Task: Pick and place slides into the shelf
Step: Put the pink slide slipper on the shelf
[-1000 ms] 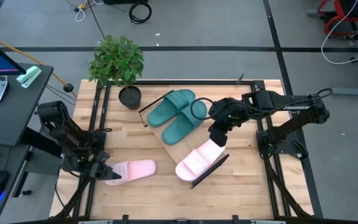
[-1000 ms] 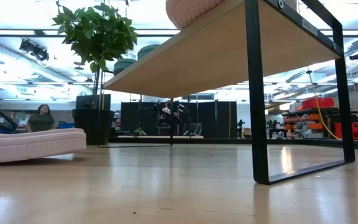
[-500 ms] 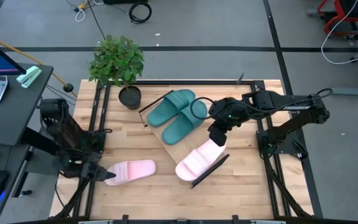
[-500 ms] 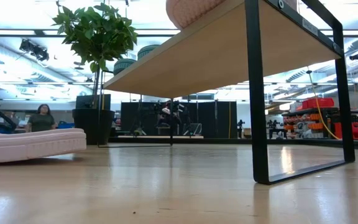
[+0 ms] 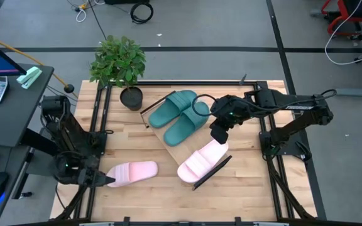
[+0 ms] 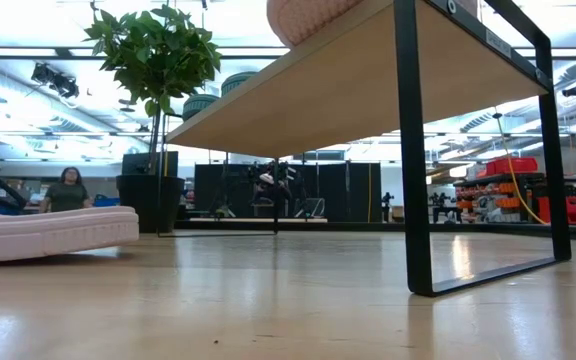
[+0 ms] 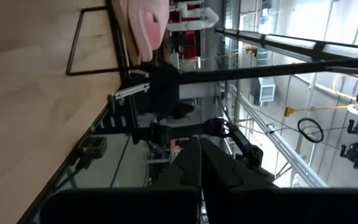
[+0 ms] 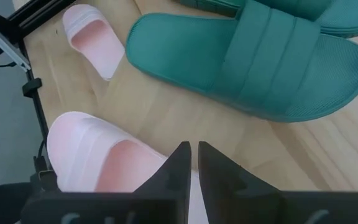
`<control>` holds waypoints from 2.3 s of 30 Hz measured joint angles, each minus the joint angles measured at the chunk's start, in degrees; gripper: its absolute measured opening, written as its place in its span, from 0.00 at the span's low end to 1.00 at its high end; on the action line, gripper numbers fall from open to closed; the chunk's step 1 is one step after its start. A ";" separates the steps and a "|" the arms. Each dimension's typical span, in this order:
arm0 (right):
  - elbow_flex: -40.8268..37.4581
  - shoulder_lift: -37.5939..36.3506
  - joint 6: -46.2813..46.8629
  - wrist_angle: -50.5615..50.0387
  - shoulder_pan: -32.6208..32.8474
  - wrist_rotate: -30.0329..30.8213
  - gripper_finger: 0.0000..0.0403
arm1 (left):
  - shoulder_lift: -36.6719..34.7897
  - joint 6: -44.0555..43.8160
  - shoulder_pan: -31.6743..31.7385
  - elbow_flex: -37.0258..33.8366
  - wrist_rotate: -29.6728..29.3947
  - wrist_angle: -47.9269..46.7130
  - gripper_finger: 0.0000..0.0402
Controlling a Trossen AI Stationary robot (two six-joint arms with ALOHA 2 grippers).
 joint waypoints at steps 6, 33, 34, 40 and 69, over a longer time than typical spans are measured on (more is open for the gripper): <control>0.00 0.00 -0.01 0.00 -0.06 -0.27 0.09 | -0.12 -5.97 1.39 0.01 3.82 -2.92 0.00; 0.00 0.02 -0.09 -0.04 -0.06 -0.13 0.09 | -4.41 -28.87 17.56 2.37 50.07 -24.62 0.01; 0.00 0.02 -0.29 -0.04 -0.06 0.01 0.09 | -4.87 -29.29 16.58 2.37 48.16 -26.38 0.01; 0.00 0.02 -1.13 -0.04 -0.06 0.04 0.09 | -6.51 -35.78 10.66 2.37 31.91 -34.68 0.00; 0.00 0.02 -3.14 -0.07 -0.06 -0.09 0.09 | -14.00 28.98 39.26 18.99 46.66 -17.98 0.00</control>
